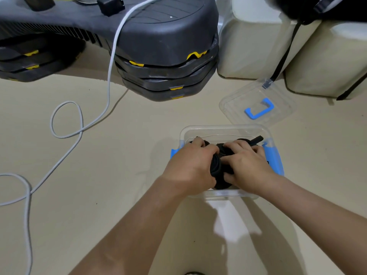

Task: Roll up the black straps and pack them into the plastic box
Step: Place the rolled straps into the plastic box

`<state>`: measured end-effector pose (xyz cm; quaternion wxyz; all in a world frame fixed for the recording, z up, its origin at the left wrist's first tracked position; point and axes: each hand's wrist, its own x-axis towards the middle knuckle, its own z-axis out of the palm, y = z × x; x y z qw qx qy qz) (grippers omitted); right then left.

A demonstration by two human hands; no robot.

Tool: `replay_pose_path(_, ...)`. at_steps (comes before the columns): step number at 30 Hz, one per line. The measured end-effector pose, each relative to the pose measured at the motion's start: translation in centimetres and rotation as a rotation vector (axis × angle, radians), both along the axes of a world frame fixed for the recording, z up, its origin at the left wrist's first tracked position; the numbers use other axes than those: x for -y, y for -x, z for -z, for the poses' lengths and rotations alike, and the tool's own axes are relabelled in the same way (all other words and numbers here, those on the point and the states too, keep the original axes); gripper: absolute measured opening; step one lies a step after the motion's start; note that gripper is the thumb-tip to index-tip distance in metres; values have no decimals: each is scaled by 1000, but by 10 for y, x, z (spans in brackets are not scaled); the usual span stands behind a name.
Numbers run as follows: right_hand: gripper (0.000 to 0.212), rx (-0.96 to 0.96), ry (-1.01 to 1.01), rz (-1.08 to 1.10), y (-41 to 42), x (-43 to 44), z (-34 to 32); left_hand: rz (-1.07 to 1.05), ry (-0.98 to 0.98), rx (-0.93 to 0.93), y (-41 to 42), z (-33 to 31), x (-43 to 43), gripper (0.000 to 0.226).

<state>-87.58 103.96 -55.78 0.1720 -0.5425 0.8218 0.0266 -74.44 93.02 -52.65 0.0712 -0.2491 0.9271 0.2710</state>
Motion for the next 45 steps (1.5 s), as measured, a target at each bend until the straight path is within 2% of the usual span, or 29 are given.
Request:
replay_pose_path(11, 38, 46, -49, -29, 3, -4, 1, 156, 134, 200, 16, -4, -5, 28)
replay_pose_path(17, 42, 98, -45, -33, 5, -10, 5, 203, 109, 275, 30, -9, 3, 36)
replay_pose_path(20, 44, 118, -47, -42, 6, -13, 5, 188, 159, 304, 34, -5, -3, 37)
replay_pose_path(25, 28, 173, -5, 4, 4, -11, 5, 135, 224, 307, 27, 18, -13, 43)
replay_pose_path(29, 41, 90, 2, 6, 6, -6, 11, 227, 177, 419, 25, 24, -4, 59)
replay_pose_path(31, 45, 71, 20, 6, 7, -7, 12, 204, 67, 359, 25, 22, 3, 54)
replay_pose_path(34, 48, 71, 66, 9, 9, -15, 13, 44, 49, 100, 19, 26, 10, 41)
replay_pose_path(36, 42, 54, 94, -10, 9, -19, 13, 10, 57, 107, 16, 34, 1, 36)
replay_pose_path(38, 37, 28, 88, -31, 9, -21, 13, 52, 144, 147, 18, 43, -12, 31)
replay_pose_path(41, 39, 28, 84, -65, 8, -24, 11, 79, 225, 151, 24, 46, -17, 26)
replay_pose_path(43, 41, 19, 199, -55, 9, -29, 7, 64, 215, 120, 21, 42, -14, 30)
replay_pose_path(45, 38, -63, 364, 93, 18, -36, -1, -39, 309, -70, 11, 38, -13, 34)
